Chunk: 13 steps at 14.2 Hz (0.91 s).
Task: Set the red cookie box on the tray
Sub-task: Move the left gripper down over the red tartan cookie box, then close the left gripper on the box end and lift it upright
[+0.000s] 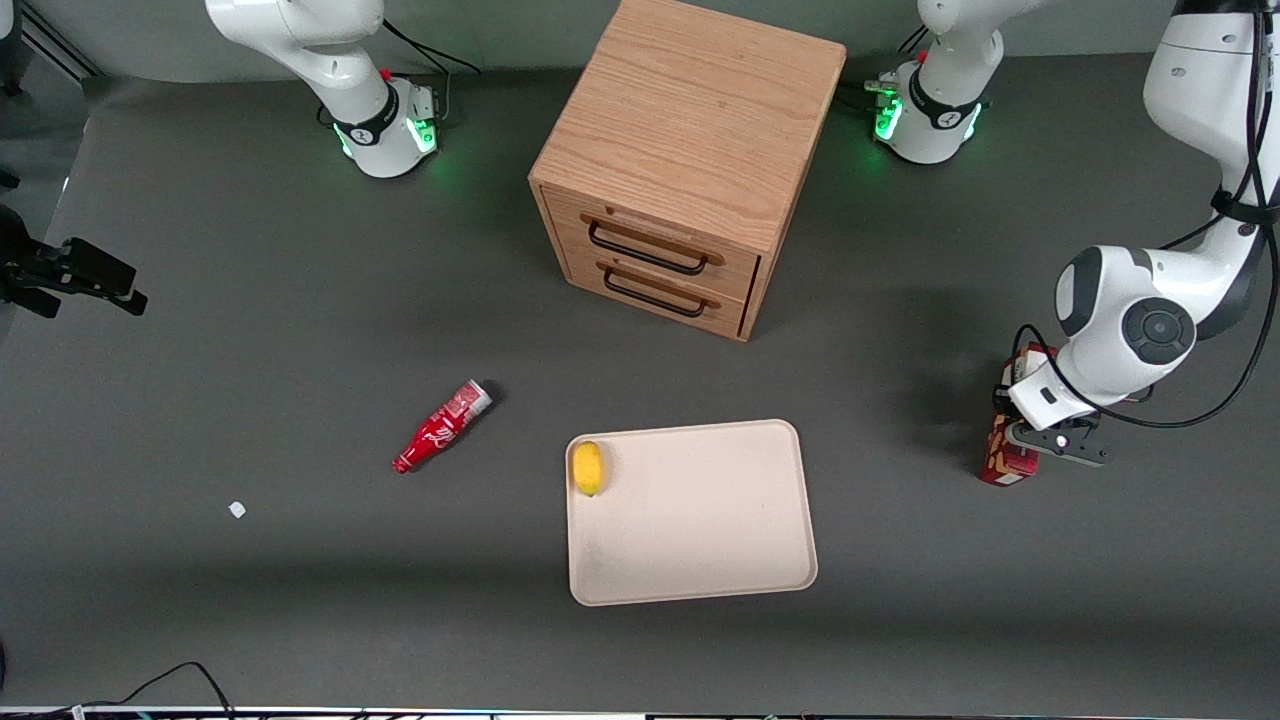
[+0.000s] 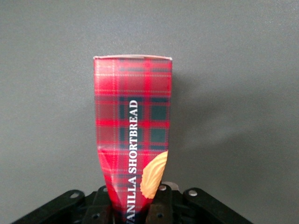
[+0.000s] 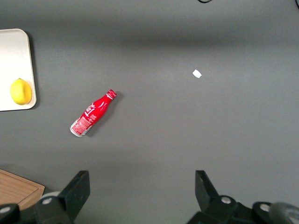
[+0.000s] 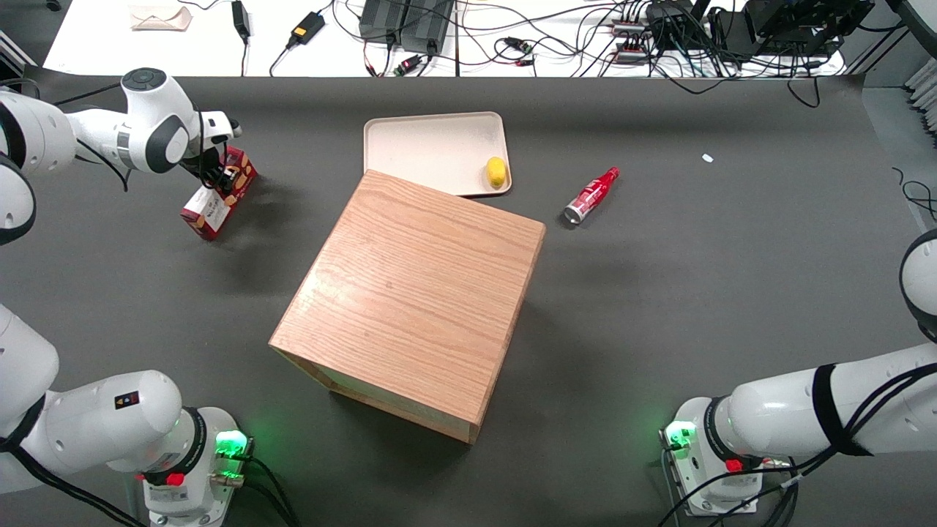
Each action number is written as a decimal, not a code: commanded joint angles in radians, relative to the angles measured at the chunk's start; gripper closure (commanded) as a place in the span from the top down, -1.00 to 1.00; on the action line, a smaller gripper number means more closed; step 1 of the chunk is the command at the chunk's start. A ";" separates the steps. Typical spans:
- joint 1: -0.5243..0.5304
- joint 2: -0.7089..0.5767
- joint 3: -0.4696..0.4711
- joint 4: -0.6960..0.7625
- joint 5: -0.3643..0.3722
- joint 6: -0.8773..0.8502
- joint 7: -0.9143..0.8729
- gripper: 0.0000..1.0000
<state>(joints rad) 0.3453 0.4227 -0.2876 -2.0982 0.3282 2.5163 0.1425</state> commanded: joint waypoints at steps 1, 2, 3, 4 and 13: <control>-0.017 -0.028 0.010 0.006 0.009 -0.048 -0.015 -1.00; -0.015 -0.044 0.008 0.009 0.002 -0.056 -0.014 -1.00; -0.015 -0.065 0.007 0.012 0.000 -0.073 -0.009 -1.00; -0.015 -0.084 0.004 0.035 0.000 -0.111 -0.009 -1.00; -0.066 -0.069 -0.126 0.519 -0.205 -0.579 -0.151 -1.00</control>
<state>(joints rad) 0.3093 0.3142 -0.4004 -1.7114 0.1337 2.0294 0.0628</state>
